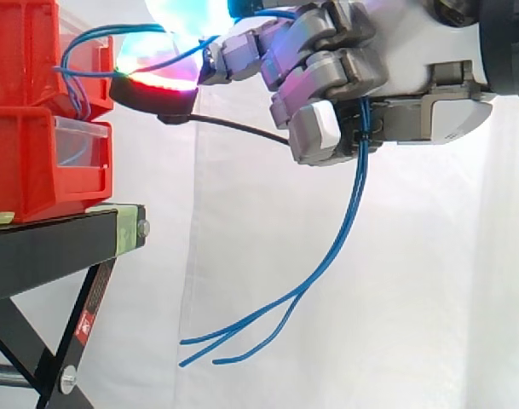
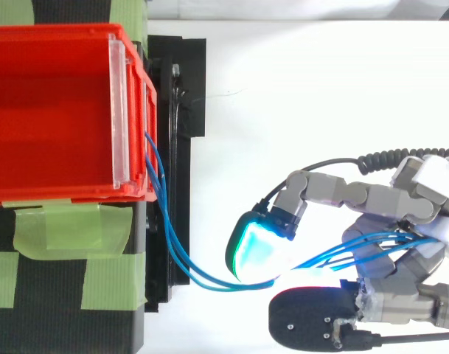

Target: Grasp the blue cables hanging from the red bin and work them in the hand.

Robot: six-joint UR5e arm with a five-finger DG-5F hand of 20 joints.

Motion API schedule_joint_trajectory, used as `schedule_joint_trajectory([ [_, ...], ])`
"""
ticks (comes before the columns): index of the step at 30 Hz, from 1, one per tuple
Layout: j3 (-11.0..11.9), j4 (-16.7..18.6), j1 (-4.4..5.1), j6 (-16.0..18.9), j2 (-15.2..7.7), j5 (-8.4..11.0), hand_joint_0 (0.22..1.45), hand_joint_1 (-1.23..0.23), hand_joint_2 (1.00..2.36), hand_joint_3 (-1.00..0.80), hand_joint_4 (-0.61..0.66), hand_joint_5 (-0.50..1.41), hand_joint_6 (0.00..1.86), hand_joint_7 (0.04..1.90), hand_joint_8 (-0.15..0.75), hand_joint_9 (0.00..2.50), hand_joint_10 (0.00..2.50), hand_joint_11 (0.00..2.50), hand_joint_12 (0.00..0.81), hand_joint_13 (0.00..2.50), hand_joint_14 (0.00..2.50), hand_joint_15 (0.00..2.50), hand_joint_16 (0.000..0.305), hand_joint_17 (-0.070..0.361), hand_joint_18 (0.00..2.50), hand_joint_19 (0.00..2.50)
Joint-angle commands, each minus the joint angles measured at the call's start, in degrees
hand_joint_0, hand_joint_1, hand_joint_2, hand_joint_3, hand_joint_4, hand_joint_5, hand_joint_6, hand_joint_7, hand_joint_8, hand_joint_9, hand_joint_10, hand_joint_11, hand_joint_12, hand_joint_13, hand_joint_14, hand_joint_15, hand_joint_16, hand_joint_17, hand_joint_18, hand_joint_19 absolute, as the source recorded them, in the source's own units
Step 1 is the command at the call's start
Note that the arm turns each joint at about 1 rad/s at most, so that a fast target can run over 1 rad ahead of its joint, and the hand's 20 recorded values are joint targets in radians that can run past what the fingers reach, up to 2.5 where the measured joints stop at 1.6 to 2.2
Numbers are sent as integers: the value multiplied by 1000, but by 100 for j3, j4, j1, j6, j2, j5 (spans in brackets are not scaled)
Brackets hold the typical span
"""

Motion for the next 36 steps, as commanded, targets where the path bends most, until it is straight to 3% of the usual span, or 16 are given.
schedule_joint_trajectory([
  [1,0,0,0,0,-4,-2,1065,-633,1022,14,256,339,9,1291,580,1706,2500,2500,706,2097,2500,2148,210,158,2500,766],
  [19,0,97,0,-105,-4,-2,1182,-651,1000,472,237,353,9,1299,580,1706,2500,2500,706,2097,2500,2148,210,158,2500,766],
  [24,0,97,0,-105,-4,-2,1145,-635,1185,480,221,365,7,1326,580,1706,2500,2500,706,2097,2500,2148,210,158,2500,766],
  [31,0,97,0,-105,-4,-2,1111,-626,1278,479,210,372,6,1379,580,1706,2500,2500,706,2097,2500,2148,210,158,2500,766],
  [33,0,97,0,-105,4,-2,1067,-616,1393,493,207,351,152,1431,580,1706,2500,2500,706,2097,2500,2148,210,158,2500,766],
  [36,0,97,0,-105,-4,-2,1035,-627,1438,447,220,326,210,1390,580,1706,2500,2500,706,2097,2500,2148,210,158,2500,766],
])
